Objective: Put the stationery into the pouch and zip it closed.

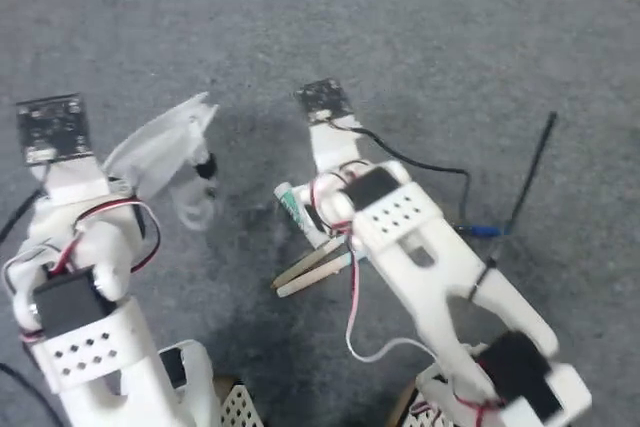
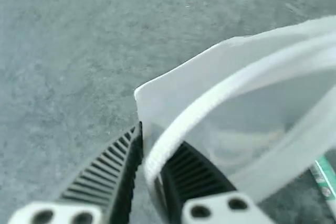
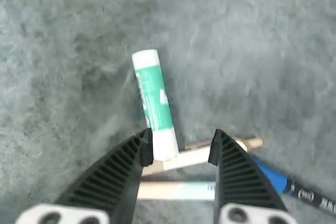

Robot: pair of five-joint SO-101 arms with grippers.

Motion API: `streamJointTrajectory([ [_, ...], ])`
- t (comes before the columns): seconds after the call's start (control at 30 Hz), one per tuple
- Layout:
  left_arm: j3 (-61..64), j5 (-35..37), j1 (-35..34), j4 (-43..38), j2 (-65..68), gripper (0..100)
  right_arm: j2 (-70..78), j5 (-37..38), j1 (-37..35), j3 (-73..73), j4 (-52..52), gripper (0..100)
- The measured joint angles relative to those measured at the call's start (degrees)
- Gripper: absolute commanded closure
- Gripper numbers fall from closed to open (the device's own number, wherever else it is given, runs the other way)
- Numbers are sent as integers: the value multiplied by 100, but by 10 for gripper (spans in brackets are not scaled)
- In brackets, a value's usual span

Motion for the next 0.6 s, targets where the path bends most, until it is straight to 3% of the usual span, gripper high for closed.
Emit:
streamJointTrajectory([
  [0.6,0,79,-237,0,0,988,2673,914,-369,-2101,0,821],
])
